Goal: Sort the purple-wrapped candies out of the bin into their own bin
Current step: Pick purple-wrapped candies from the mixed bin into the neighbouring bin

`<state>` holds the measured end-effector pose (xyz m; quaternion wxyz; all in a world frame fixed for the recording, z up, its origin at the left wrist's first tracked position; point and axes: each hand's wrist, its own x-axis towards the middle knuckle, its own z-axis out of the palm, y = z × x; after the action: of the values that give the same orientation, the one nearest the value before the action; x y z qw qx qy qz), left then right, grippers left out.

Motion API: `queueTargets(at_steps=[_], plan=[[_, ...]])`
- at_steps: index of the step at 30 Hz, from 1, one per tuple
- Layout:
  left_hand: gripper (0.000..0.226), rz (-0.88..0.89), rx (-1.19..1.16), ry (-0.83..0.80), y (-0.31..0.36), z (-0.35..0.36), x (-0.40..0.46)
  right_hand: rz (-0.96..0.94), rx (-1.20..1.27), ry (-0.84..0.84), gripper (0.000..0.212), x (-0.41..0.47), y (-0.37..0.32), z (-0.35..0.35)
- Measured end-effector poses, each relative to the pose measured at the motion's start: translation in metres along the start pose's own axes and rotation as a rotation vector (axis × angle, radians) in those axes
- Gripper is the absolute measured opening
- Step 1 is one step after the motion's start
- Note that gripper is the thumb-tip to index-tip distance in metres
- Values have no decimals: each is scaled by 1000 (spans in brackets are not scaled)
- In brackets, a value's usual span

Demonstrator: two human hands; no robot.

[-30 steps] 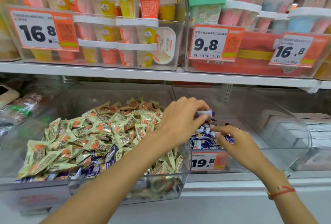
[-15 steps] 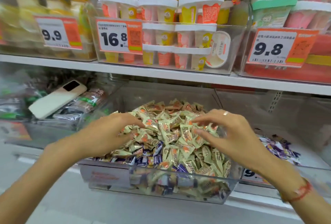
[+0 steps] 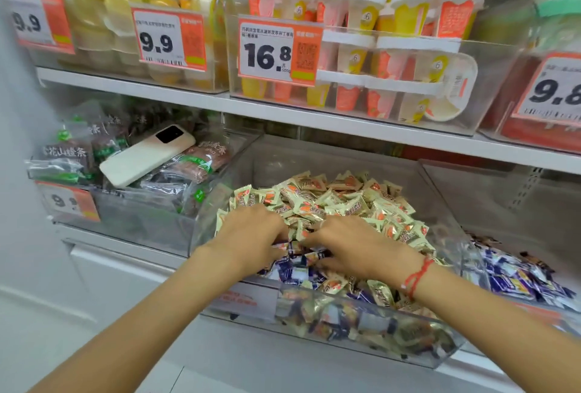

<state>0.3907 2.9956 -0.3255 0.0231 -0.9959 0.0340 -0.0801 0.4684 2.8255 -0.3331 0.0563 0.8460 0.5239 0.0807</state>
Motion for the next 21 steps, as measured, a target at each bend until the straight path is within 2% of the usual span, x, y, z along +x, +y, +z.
queueTargets(at_steps=[5, 9, 11, 13, 15, 17, 19, 21], plan=[[24, -34, -169, 117, -5, 9, -5, 144, 189, 119, 15, -15, 17, -9], [28, -45, -202, 196, -4, 9, -7, 304, 519, 163, 23, -39, 37, -24], [29, -63, -274, 245, -3, 5, -10, 295, 585, 155, 16, -46, 35, -27], [28, -71, -407, 288, -1, 0, -13, 313, 565, 223, 15, -46, 27, -25], [26, -87, -589, 327, 3, -2, -14, 333, 625, 299, 24, -45, 14, -26], [19, -117, -784, 356, 9, -4, -13, 316, 779, 268, 23, -44, 3, -32], [14, -142, -954, 341, 17, -4, -12, 285, 938, 198, 12, -43, -4, -35], [12, -174, -1046, 342, 24, -1, -11, 293, 1023, 203, 19, -43, -7, -32]])
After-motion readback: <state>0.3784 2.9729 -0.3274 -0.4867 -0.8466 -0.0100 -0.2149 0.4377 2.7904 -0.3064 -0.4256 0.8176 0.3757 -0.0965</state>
